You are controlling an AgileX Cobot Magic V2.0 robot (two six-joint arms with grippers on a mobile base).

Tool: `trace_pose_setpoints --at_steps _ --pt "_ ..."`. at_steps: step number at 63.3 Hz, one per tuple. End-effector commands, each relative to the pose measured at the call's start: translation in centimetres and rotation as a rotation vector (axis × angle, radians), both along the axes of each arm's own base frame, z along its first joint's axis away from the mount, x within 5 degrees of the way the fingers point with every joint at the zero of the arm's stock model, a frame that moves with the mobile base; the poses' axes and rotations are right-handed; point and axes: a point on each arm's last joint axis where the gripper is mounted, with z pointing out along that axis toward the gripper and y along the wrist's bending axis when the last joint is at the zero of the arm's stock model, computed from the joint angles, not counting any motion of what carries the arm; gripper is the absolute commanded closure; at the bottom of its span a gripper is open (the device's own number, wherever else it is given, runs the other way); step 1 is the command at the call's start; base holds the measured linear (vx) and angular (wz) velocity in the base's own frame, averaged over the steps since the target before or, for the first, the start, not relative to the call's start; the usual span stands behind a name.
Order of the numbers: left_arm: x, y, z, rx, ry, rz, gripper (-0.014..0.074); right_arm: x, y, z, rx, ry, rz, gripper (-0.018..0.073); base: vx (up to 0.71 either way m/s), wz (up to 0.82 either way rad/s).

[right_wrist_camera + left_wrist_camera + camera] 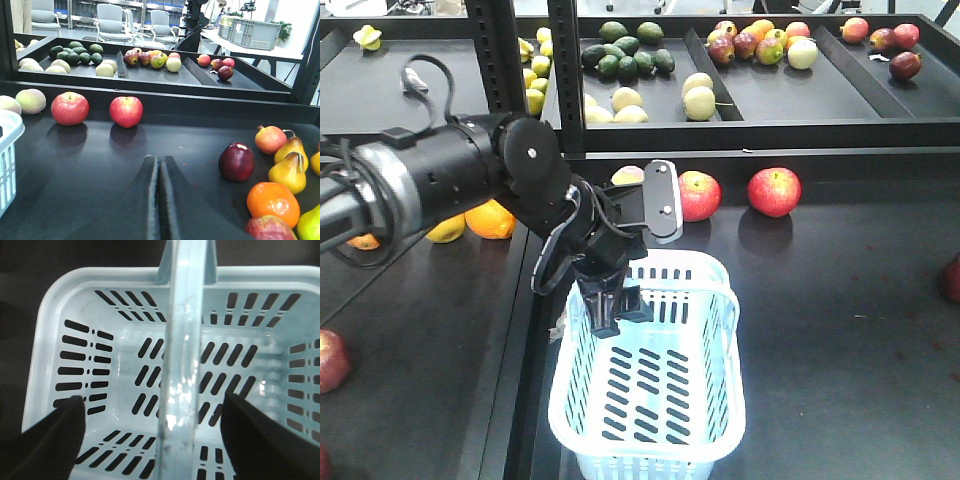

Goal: Pick three apples into basket with both arms
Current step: 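Move the left gripper over the basket handle and lower onto it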

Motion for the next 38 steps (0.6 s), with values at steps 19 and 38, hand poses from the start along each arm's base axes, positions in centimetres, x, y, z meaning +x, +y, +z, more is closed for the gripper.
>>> trace_pose_setpoints --at_steps 19,38 --pt "0.1 -0.4 1.8 -0.044 -0.065 -0.033 0.0438 -0.1 0.0 0.4 -0.013 -0.082 0.000 0.0568 0.00 0.00" --pt "-1.0 0.2 4.4 -0.066 -0.094 -0.045 0.0604 -0.1 0.0 0.4 -0.013 -0.082 0.000 0.0568 0.00 0.00"
